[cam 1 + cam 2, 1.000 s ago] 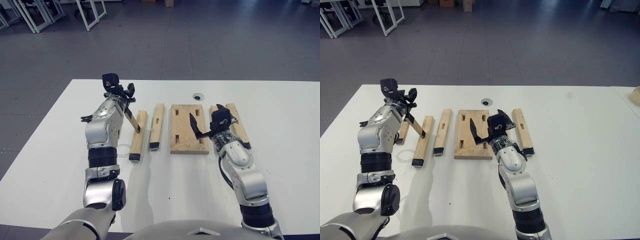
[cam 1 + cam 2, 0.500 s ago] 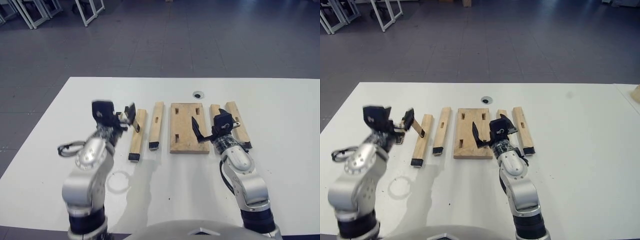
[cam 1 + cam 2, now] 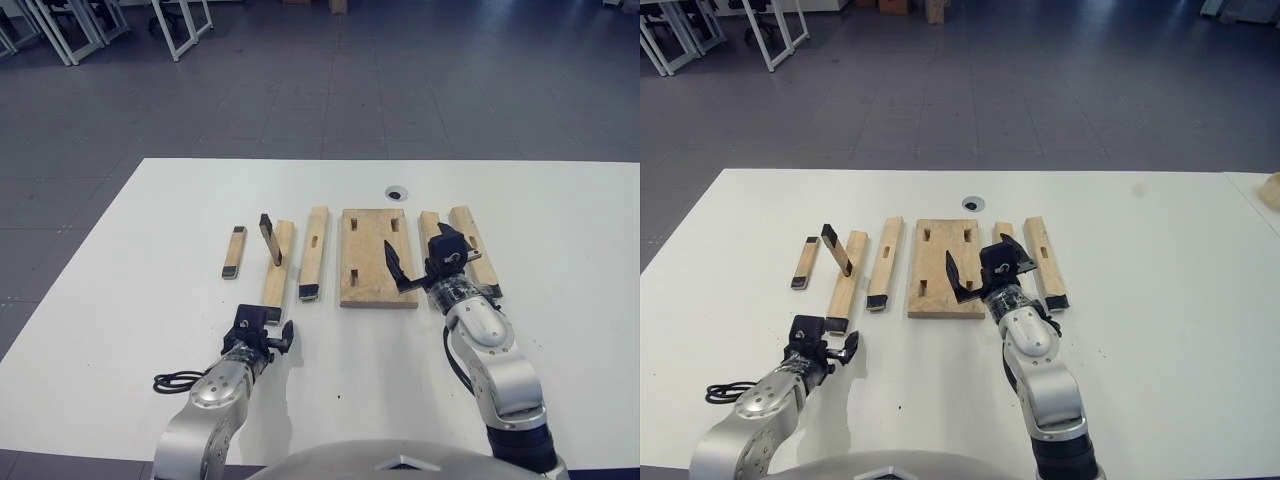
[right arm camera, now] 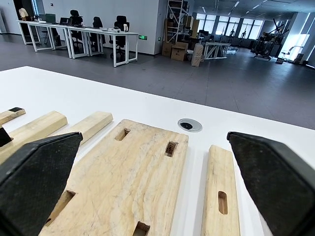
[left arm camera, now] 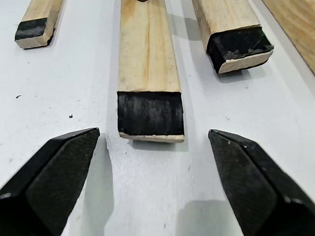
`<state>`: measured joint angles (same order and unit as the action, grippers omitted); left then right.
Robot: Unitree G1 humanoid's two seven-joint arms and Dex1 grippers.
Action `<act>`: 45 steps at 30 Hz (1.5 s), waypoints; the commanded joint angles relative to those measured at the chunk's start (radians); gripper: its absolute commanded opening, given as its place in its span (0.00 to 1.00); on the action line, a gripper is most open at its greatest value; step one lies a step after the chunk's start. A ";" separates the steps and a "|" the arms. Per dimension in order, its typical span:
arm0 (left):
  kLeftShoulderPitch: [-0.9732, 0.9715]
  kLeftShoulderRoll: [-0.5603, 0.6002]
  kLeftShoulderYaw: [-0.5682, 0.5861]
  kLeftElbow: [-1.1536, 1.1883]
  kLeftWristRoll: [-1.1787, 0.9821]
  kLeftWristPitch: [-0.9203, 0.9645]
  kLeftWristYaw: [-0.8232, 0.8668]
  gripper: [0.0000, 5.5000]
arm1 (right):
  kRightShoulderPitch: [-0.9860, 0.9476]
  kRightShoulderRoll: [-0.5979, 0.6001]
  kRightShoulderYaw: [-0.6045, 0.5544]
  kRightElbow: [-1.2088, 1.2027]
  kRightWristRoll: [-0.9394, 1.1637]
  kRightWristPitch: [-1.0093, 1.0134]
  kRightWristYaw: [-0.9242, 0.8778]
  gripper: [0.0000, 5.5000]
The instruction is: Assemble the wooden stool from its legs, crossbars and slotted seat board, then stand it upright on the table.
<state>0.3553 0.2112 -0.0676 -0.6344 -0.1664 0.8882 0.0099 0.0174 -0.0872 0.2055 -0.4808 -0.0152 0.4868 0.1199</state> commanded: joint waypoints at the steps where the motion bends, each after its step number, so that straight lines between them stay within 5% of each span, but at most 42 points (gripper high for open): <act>1: -0.104 -0.037 0.029 0.158 0.051 -0.049 0.042 0.75 | -0.028 0.004 -0.004 -0.004 0.004 0.023 0.003 1.00; 3: -0.129 -0.055 0.052 0.218 0.060 -0.081 0.052 0.75 | -0.033 0.004 -0.004 -0.001 0.004 0.024 0.005 1.00; 15: -0.064 -0.074 0.041 0.274 0.031 -0.132 -0.028 0.38 | -0.061 0.006 -0.019 0.019 0.006 0.034 0.004 1.00; 19: -0.071 -0.082 0.058 0.280 0.033 -0.159 -0.028 0.38 | -0.073 0.001 -0.039 0.034 0.006 0.033 0.003 1.00; 28: -0.625 -0.009 0.193 0.103 0.018 -0.194 -0.026 0.37 | -0.289 -0.076 -0.227 0.209 0.071 0.038 0.045 1.00; 32: -0.755 -0.116 0.327 0.203 -0.412 -0.057 -0.223 0.37 | -0.419 -0.020 -0.469 0.210 0.608 0.308 0.233 1.00; 36: -0.772 -0.096 0.417 0.320 -0.749 0.088 -0.376 0.37 | -0.547 -0.064 -0.631 0.287 1.288 0.585 0.288 1.00; 45: -0.732 0.009 0.389 0.368 -1.215 0.310 -0.537 0.37 | -0.603 -0.160 -0.555 0.403 1.777 0.637 0.141 1.00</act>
<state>-0.3686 0.1966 0.3470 -0.2649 -1.3505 1.1805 -0.5243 -0.5761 -0.2279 -0.3770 -0.0821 1.7140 1.1263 0.2955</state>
